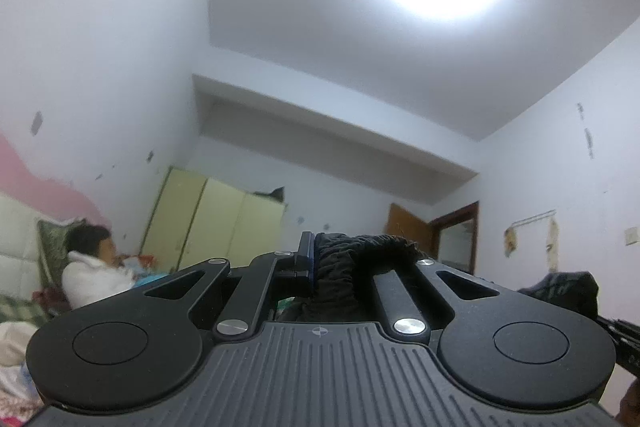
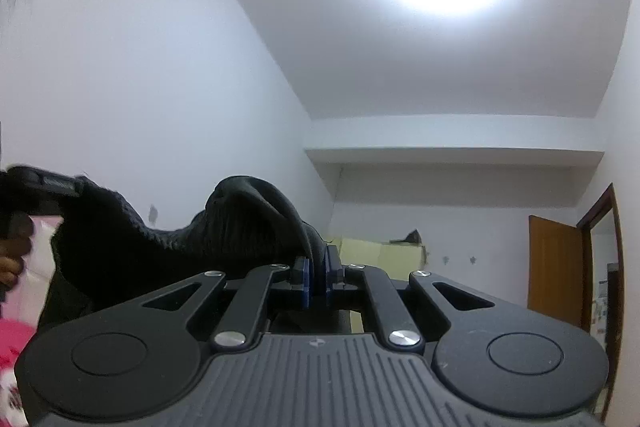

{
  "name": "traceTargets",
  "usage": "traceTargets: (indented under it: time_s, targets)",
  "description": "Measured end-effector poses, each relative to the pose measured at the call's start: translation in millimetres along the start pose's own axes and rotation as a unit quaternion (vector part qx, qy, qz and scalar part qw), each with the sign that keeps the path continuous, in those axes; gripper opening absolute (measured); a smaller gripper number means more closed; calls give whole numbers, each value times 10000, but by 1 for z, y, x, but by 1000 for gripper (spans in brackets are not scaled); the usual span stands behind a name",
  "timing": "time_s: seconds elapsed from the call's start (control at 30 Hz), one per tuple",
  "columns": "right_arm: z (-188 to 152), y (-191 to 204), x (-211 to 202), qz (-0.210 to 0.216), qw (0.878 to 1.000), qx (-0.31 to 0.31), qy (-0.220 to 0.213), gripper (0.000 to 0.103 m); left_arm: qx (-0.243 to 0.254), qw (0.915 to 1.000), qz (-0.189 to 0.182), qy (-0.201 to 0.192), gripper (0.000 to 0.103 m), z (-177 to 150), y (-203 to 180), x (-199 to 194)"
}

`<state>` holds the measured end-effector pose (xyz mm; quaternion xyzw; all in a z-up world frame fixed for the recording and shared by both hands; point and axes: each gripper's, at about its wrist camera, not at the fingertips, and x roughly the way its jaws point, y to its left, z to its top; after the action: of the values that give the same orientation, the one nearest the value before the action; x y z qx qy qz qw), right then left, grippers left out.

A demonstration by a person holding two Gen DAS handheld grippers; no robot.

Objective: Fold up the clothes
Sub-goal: 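Lift the dark grey garment with both grippers and shake it out, then lower the garment onto the bed and open both grippers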

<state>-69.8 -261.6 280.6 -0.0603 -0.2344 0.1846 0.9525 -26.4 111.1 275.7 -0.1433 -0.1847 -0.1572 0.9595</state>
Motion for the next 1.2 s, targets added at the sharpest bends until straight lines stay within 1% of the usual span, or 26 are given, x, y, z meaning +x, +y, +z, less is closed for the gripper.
traceTargets:
  time_s: [0.07,0.2,0.3,0.4,0.53,0.6,0.67,0.77,0.83,0.87,0.93,1.0,1.03,1.1,1.13,1.17,1.2]
  targets:
    - [6,-4,-9,-26,9999,16,-107,7,18,10000,-67,-37,4,3,-6,3]
    - [7,-13,-20,-82,9998,114,-171,7,85,9998,-177,14,4,-4,-11,14]
    - [-5,-18,-20,-135,9996,231,-67,7,87,9995,-227,185,4,-19,-13,28]
    - [-24,-23,-14,-180,9992,329,105,7,87,9988,-176,449,4,-42,-11,47]
    - [-62,-33,6,-295,9973,435,507,7,44,9957,-36,928,4,-83,-4,82]
    - [-88,-42,24,-364,9949,533,778,7,76,9924,39,1227,4,-112,3,103]
    - [-119,-54,44,-450,9909,666,1081,7,165,9877,169,1548,4,-144,11,129]
    - [-175,-72,80,-580,9816,860,1600,7,302,9773,317,2072,4,-196,25,172]
    - [-215,-84,104,-660,9737,947,1962,7,290,9676,410,2473,4,-237,37,205]
    - [-237,-91,116,-695,9685,1012,2165,7,316,9627,457,2649,4,-255,47,213]
    - [-286,-103,141,-759,9555,1178,2595,7,359,9515,581,3000,4,-293,60,241]
    - [-338,-112,162,-832,9400,1351,3019,7,364,9377,630,3397,5,-330,74,261]
    - [-359,-114,172,-876,9319,1459,3203,7,343,9263,629,3698,6,-355,82,273]
    - [-407,-123,186,-962,9131,1692,3584,8,186,8984,696,4331,11,-391,94,292]
    - [-430,-127,190,-1034,9020,1827,3774,9,81,8826,761,4639,16,-412,100,299]
    - [-452,-131,191,-1123,8886,1970,3987,10,-51,8699,857,4857,26,-429,108,301]
    - [-473,-134,193,-1187,8738,2090,4227,13,-183,8564,952,5071,30,-446,116,303]
